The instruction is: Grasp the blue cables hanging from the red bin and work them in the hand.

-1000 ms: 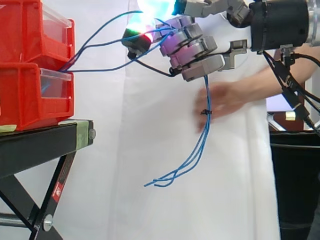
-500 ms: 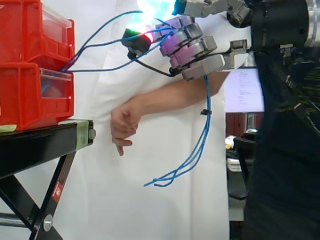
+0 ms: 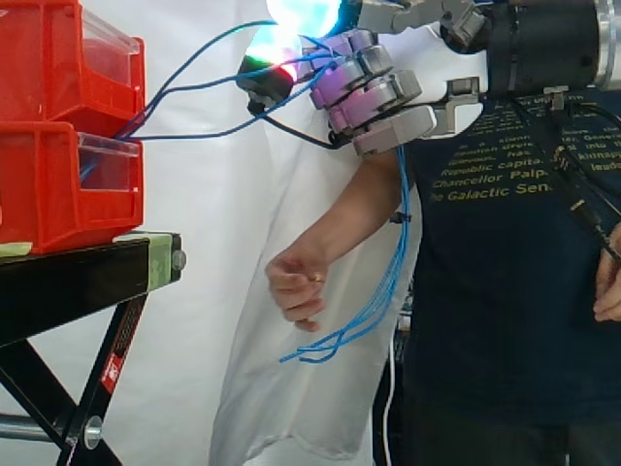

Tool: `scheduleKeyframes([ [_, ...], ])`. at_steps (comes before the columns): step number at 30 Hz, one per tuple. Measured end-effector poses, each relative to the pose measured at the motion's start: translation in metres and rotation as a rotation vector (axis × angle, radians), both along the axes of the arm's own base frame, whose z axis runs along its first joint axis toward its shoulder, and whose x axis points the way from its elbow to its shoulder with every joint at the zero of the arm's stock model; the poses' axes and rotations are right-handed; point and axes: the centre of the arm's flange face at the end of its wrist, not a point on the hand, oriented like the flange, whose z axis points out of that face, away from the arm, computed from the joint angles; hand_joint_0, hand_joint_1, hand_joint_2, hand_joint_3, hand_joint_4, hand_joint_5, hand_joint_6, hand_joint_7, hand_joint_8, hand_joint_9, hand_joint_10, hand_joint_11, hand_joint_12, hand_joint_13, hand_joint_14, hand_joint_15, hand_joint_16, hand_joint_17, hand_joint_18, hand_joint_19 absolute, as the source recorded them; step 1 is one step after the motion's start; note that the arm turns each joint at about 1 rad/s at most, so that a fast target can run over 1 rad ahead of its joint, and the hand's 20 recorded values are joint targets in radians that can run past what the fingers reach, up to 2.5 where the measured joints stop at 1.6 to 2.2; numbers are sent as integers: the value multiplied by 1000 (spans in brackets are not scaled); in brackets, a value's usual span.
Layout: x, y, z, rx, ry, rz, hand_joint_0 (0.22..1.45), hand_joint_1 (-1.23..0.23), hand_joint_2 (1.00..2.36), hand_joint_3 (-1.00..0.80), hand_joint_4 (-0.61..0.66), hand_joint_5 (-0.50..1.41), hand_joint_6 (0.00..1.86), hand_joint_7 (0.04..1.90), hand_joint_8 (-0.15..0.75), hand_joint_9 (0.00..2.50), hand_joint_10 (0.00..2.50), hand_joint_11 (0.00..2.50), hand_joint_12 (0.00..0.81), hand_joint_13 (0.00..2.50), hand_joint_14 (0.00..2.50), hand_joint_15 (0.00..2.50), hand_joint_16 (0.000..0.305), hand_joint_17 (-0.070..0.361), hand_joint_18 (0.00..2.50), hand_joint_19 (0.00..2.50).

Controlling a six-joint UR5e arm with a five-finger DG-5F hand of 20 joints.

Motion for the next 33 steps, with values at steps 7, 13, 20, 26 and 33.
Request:
scheduleKeyframes([
  [7, 0, 0, 0, 0, 0, 0, 902, -649, 1019, -443, 134, 308, 849, 1268, 320, 685, 2500, 2500, 408, 984, 2459, 1472, 51, 114, 1388, 1547],
  [13, 0, 0, 0, 0, 0, 0, 903, -649, 1019, -448, 134, 309, 844, 1273, 318, 687, 2500, 2491, 408, 985, 2454, 1474, 50, 113, 1389, 1540],
  [20, 0, 0, 0, 0, 0, 0, 903, -650, 1019, -447, 133, 310, 846, 1264, 318, 685, 2500, 2488, 407, 984, 2467, 1451, 51, 114, 1390, 1537],
  [26, 0, 0, 0, 0, 0, 0, 901, -650, 1019, -436, 133, 311, 845, 1264, 318, 687, 2500, 2492, 407, 985, 2460, 1462, 51, 114, 1390, 1534],
  [33, 0, 0, 0, 0, 0, 0, 902, -651, 1019, -442, 132, 313, 835, 1280, 318, 685, 2500, 2489, 412, 987, 2466, 1441, 51, 114, 1388, 1536],
])
